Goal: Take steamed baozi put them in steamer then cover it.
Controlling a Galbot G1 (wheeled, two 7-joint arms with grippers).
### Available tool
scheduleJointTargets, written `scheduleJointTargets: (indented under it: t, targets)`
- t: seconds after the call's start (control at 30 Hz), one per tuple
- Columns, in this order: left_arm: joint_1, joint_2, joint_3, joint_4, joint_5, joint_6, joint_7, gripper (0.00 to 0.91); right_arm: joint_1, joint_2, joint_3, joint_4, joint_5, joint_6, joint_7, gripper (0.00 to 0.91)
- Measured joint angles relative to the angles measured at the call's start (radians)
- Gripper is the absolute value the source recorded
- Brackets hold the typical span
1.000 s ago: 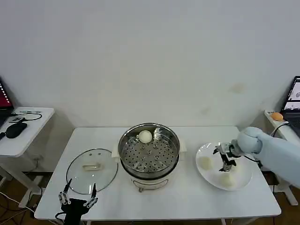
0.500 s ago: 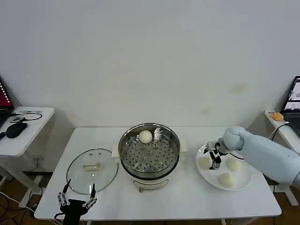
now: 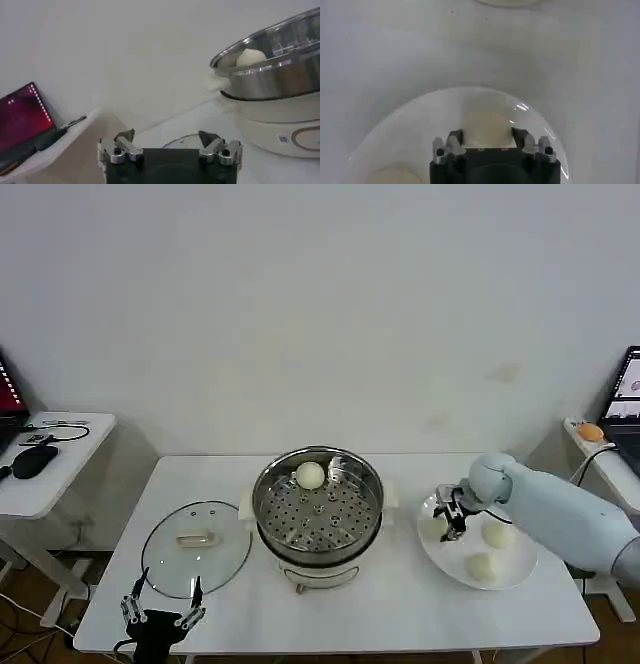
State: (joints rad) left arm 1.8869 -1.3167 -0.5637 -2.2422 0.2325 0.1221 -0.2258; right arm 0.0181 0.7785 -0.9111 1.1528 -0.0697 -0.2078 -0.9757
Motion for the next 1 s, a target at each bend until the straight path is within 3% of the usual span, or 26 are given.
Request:
scheduleJointTargets:
  t: [0.23,0.53,0.73,1.0]
  targets:
    - [-0.001,0.003,-0.003,-0.002,-0.002,0.001,0.0,0.907,0.087,-0.038,-0.05,0.043,0.04,-0.012,-0.004,0.605]
    - [-0.019,0.011,0.006,0.007,-0.004,0.004,0.002,0.907,0.325,-0.053,-0.162,0.121,0.149,-0.046,-0.005,0.615]
    - [-0.035,0.018,0.004,0.007,-0.009,0.005,0.003,0.907,0.491,-0.001,-0.254,0.17,0.26,-0.08,0.011,0.615]
    - [-0.054,0.01,-0.01,0.018,-0.015,0.005,0.001,0.907,0.579,0.155,-0.33,0.216,0.436,-0.157,0.06,0.615]
